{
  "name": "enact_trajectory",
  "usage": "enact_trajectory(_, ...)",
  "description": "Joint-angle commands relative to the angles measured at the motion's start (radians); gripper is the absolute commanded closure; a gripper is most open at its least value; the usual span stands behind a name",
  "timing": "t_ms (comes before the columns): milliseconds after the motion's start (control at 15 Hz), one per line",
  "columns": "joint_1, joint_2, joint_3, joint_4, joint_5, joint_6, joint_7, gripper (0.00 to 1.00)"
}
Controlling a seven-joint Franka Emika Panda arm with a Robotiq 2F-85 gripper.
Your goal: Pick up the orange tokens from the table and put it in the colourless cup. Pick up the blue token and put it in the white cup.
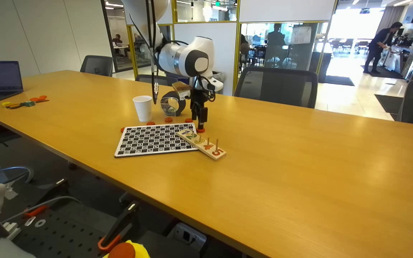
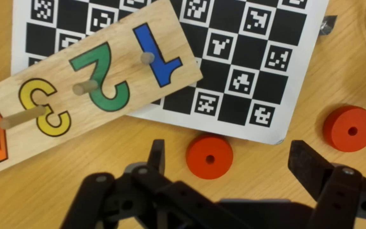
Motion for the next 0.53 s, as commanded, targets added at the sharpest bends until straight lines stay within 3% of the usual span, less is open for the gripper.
enact_trajectory(0,0.008,0.040,-0.018,0.052,0.007,0.000,0.011,0.00)
enact_trajectory(467,-0.002,0.078,-0.022,0.089,0.010,-0.003,-0.003,0.00)
